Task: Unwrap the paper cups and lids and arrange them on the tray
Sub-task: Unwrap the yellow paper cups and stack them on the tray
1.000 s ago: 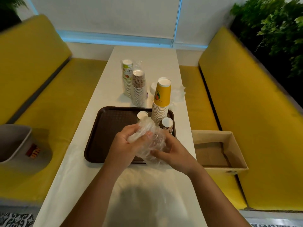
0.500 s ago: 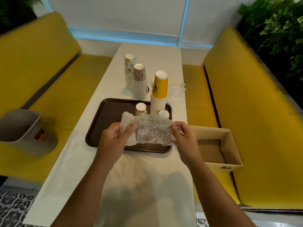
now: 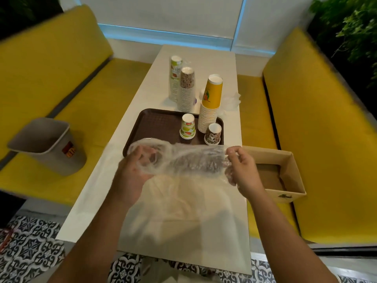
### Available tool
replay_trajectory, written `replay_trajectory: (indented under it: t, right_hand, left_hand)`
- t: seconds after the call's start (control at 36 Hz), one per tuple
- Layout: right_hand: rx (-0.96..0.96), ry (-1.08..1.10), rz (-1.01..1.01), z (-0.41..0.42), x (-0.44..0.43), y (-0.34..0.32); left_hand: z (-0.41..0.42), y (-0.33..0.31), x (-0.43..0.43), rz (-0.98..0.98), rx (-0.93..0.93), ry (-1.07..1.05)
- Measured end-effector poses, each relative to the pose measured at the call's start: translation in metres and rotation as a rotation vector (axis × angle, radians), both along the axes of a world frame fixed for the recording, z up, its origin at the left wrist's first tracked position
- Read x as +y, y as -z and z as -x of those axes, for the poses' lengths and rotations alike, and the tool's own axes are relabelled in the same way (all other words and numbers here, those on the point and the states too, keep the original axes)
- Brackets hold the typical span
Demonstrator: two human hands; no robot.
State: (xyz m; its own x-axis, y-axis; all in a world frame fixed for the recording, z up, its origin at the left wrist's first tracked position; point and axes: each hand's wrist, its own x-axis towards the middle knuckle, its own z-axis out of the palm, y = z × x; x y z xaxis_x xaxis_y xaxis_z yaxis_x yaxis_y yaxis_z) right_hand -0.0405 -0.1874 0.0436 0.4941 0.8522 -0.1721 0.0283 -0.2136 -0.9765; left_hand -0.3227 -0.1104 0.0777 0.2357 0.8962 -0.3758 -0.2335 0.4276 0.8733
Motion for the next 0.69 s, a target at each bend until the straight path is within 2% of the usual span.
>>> replay_trajectory:
  t: [0.03, 0.11, 0.14, 0.22, 0.36, 0.44, 0.53, 0.69]
  right_hand:
    - [-0.009, -0.034, 0.022, 0.009, 0.002, 0.002]
    - [-0.062, -0.103, 0.072, 0.035, 0.009, 0.008]
    - [-0.069, -0.093, 0.081, 0.041, 0.011, 0.009]
    - [-0.066, -0.042, 0.103, 0.051, 0.015, 0.012]
    - [-0.079, 0.076, 0.111, 0.063, 0.017, 0.016]
    - [-0.097, 0.135, 0.102, 0.066, 0.013, 0.019]
    - [-0.116, 0.159, 0.097, 0.071, 0.011, 0.023]
    - [-0.033, 0.046, 0.238, 0.086, 0.013, 0.028]
  left_hand:
    - [0.004, 0.005, 0.003, 0.078, -0.09, 0.098]
    - [0.019, 0.013, 0.009, 0.075, -0.384, 0.293]
    - [0.024, 0.016, 0.015, 0.066, -0.421, 0.332]
    - [0.035, 0.012, 0.026, 0.036, -0.312, 0.295]
    - [0.072, 0.021, 0.057, -0.023, -0.13, 0.098]
    - [0.092, 0.031, 0.069, -0.094, -0.032, 0.113]
    - [0.098, 0.04, 0.075, -0.124, 0.15, 0.126]
    - [0.074, 0.048, 0.059, -0.11, 0.248, 0.207]
